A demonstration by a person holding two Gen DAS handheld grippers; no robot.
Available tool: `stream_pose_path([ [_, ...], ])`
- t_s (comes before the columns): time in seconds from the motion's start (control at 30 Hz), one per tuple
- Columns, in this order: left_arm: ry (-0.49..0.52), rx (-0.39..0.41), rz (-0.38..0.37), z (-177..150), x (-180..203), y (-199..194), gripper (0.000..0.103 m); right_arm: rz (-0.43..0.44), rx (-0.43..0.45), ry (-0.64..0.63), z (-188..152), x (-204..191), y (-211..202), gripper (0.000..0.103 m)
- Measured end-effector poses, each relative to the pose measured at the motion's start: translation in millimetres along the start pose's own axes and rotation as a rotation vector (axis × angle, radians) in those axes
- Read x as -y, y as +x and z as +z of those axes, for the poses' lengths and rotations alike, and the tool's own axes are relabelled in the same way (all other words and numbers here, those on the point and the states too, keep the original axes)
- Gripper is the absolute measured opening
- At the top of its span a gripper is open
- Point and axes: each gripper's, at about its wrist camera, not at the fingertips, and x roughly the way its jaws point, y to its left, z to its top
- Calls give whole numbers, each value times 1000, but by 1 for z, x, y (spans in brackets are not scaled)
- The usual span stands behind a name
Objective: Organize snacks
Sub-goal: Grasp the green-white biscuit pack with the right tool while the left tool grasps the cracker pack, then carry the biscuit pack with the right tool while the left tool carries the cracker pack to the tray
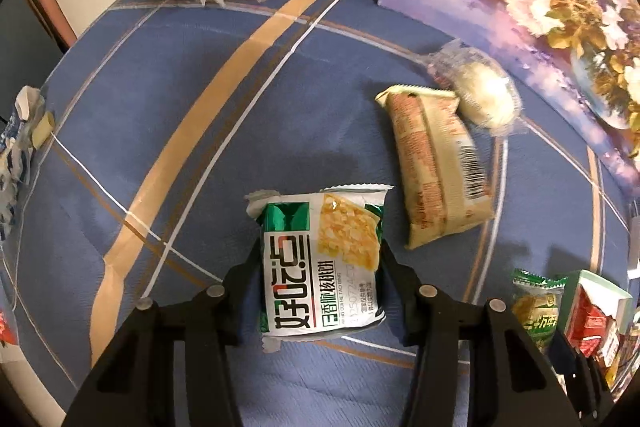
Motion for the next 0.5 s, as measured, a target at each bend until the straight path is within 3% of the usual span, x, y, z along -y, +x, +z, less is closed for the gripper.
stream_pose_path([
  [0.2, 17, 42, -21, -6, 12, -32, 53, 27, 30, 23, -1, 8, -33, 52],
  [0.5, 54, 94, -66, -23, 22, -73, 53, -8, 56, 38, -8, 20, -66, 52],
])
